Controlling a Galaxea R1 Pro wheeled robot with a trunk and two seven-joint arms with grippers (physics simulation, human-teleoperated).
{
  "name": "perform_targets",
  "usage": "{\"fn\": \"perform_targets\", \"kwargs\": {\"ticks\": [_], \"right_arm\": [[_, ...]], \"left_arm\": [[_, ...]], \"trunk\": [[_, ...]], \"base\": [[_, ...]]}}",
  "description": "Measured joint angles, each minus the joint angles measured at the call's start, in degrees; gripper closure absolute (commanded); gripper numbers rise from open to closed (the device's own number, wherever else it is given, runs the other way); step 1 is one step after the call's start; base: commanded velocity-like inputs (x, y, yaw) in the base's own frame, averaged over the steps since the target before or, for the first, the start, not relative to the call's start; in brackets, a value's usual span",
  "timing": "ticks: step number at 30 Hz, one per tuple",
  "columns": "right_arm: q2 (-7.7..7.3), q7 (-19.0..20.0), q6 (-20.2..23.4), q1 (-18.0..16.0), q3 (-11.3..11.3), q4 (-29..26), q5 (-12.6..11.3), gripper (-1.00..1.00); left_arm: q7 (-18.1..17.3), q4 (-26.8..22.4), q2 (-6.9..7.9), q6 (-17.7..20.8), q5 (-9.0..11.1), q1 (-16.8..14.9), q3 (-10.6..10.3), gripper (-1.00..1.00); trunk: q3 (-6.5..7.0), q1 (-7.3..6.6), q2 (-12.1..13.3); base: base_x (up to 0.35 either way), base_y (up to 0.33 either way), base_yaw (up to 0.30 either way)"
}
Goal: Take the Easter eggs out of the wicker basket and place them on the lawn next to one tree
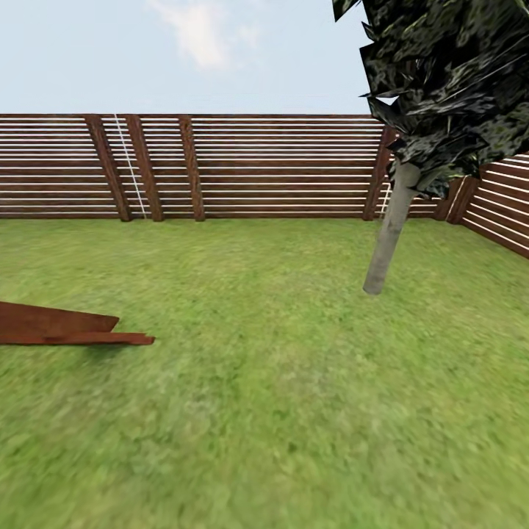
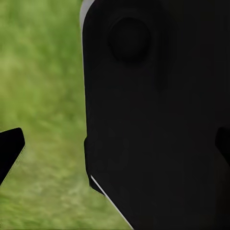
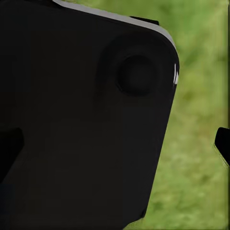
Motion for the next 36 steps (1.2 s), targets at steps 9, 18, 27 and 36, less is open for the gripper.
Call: {"fn": "perform_targets", "kwargs": {"ticks": [9,18,27,36], "right_arm": [[0.0,0.0,0.0,0.0,0.0,0.0,0.0,-1.0],[0.0,0.0,0.0,0.0,0.0,0.0,0.0,-1.0],[0.0,0.0,0.0,0.0,0.0,0.0,0.0,-1.0],[0.0,0.0,0.0,0.0,0.0,0.0,0.0,-1.0]], "left_arm": [[0.0,0.0,0.0,0.0,0.0,0.0,0.0,-1.0],[0.0,0.0,0.0,0.0,0.0,0.0,0.0,-1.0],[0.0,0.0,0.0,0.0,0.0,0.0,0.0,-1.0],[0.1,0.0,0.0,0.0,0.0,0.0,0.0,-1.0]], "trunk": [[0.0,0.0,0.0],[0.0,0.0,0.0],[0.0,0.0,0.0],[0.0,0.0,0.0]], "base": [[0.323,0.0,0.0],[0.322,0.0,0.0],[0.323,0.0,0.0],[0.323,0.0,0.0]]}}
